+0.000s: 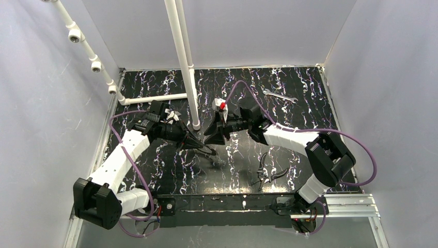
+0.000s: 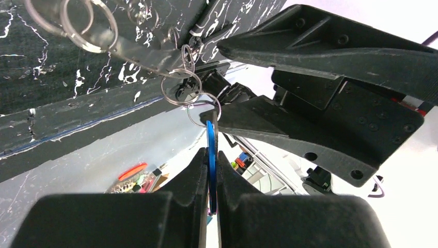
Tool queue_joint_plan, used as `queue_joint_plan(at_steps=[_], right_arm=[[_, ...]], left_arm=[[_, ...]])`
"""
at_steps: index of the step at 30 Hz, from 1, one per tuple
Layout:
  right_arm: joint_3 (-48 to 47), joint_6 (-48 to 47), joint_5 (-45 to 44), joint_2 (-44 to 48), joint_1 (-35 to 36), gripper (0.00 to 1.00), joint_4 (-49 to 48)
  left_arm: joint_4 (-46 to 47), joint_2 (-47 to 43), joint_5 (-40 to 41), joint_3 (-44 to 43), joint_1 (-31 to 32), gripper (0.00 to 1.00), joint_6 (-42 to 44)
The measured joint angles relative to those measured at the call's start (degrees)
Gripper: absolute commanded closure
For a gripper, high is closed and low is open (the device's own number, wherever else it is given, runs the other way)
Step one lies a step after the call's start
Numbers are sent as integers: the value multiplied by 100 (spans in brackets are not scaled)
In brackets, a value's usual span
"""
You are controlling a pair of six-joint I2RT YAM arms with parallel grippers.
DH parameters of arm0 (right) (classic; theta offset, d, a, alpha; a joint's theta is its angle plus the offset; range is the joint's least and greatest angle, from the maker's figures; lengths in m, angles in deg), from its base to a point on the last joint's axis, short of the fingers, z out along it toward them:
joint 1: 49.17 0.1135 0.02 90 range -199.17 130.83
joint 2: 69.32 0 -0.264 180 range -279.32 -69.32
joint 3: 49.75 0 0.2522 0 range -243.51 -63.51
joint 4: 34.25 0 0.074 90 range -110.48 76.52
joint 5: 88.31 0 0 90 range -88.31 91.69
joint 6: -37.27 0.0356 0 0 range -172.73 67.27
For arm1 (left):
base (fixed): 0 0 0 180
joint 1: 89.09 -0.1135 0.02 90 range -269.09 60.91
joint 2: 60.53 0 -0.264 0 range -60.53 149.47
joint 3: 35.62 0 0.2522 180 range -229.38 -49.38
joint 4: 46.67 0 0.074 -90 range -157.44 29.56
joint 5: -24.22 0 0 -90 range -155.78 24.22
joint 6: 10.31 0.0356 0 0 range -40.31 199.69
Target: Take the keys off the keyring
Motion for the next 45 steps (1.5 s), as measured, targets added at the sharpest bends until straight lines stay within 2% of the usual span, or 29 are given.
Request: queue_joint_plan(at_steps=[7,13,17,20,23,30,45], right_arm=[[162,-590,-96,-20,142,50,-101],[286,-750,-72,-20,179,67,-122],[286,-710,-44,-20,205,70,-260],[286,-693,-44,-20,214,81,-304],[286,-651,-44,-20,219,98,-343],[282,-741,-28,-17,221,99,-260],[-20,-1008,404,116,221,99,752]], left_arm=[[179,2,-260,52,0,100,-24],[313,2,-428,153,0,100,-39],[396,0,-485,157,0,100,-42],[431,-4,-520,184,0,100,-42],[431,-4,-533,205,0,100,-44],[382,-33,-472,208,-76,100,186],[-199,15,-367,105,-284,100,2079]])
